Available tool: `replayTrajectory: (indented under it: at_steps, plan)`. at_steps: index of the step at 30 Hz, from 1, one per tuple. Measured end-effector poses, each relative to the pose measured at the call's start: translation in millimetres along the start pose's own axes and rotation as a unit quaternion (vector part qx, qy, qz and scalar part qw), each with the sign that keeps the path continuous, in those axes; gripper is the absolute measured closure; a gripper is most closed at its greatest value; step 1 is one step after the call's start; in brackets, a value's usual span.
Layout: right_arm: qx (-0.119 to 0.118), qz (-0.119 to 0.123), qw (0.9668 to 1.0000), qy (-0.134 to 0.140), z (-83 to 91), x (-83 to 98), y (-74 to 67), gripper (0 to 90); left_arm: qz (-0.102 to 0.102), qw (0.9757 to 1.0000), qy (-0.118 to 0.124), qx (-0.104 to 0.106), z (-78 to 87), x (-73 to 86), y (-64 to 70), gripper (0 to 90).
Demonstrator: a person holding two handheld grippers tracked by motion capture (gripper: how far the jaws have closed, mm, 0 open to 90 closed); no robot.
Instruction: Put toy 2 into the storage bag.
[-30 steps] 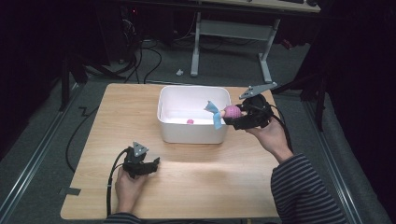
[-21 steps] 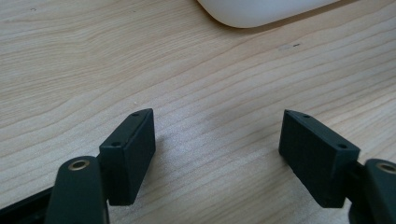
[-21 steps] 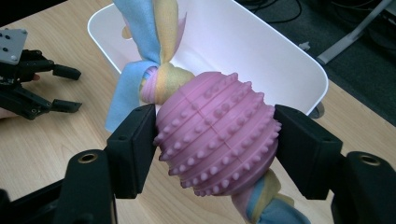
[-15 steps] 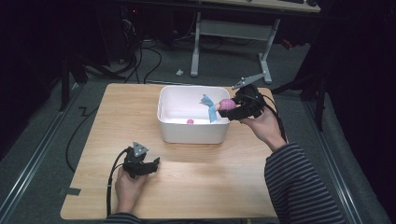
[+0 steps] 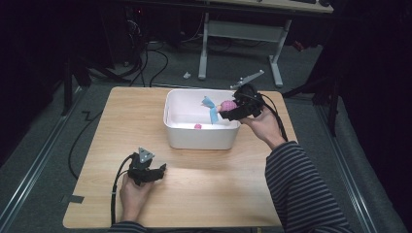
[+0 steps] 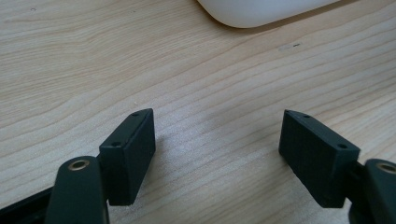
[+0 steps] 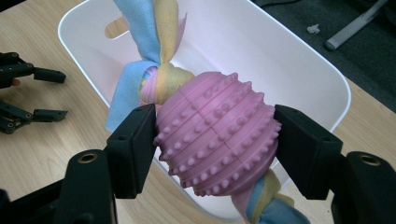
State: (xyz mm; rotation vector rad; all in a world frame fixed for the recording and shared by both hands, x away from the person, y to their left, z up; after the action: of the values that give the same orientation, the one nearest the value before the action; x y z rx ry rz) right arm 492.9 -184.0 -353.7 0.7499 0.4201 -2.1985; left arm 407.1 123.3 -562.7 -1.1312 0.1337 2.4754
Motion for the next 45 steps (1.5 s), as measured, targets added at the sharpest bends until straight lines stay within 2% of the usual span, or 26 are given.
replayTrajectory:
  at_steps: [12,17,21,25,26,31,33,36,40,45]
  plan:
    - [-0.008,-0.012,0.9995,-0.029,-36.1,-10.5,-0.7,33.1,-0.001,1.0,-0.001,0.0,0.1,0.0,-0.2,27.3]
    - [-0.015,-0.011,0.9988,-0.045,-48.5,-9.7,-2.7,33.0,-0.002,1.0,-0.001,0.0,0.1,0.0,-0.2,27.3]
    - [-0.022,-0.022,0.9981,-0.052,-55.9,-7.7,-4.7,33.0,-0.001,1.0,-0.001,0.0,0.1,0.0,-0.2,27.3]
    - [-0.028,-0.02,0.9975,-0.062,-63.6,-4.5,-7.5,33.0,0.0,1.0,0.0,0.0,0.0,0.0,0.0,27.2]
    - [-0.03,-0.015,0.9975,-0.063,-64.7,-4.2,-7.5,33.0,-0.001,1.0,0.0,0.001,0.0,0.0,0.0,27.2]
    - [-0.037,-0.023,0.9964,-0.073,-69.5,-3.7,-12.8,33.0,0.0,1.0,0.0,0.0,0.0,0.0,0.1,27.2]
    - [-0.04,-0.016,0.9963,-0.075,-71.5,-3.6,-13.6,33.0,0.0,1.0,0.001,0.0,-0.1,0.0,0.1,27.2]
    - [-0.036,-0.021,0.9963,-0.075,-71.9,-3.4,-14.6,33.0,0.0,1.0,0.0,0.001,0.0,0.0,0.1,27.2]
    - [-0.05,-0.042,0.9953,-0.071,-73.6,-1.4,-11.8,32.6,0.0,1.0,0.0,0.001,0.0,0.0,0.1,27.3]
    - [-0.05,-0.049,0.9949,-0.073,-74.7,0.1,-10.4,31.5,0.0,1.0,0.0,0.001,0.0,0.0,0.1,27.2]
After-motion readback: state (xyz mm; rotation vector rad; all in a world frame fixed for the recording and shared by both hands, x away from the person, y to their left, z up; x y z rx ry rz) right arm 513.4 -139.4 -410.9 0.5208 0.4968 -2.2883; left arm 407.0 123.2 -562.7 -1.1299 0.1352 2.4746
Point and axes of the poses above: each handheld gripper's, and its own axes: z roughly backward along the jaws, x roughly out of its underside, y roughly to its right, the point moved 4 cm from there along -z, roughly forward along the jaws, and after that the axes turned 8 degrees about -x, right-handed, at the moved point
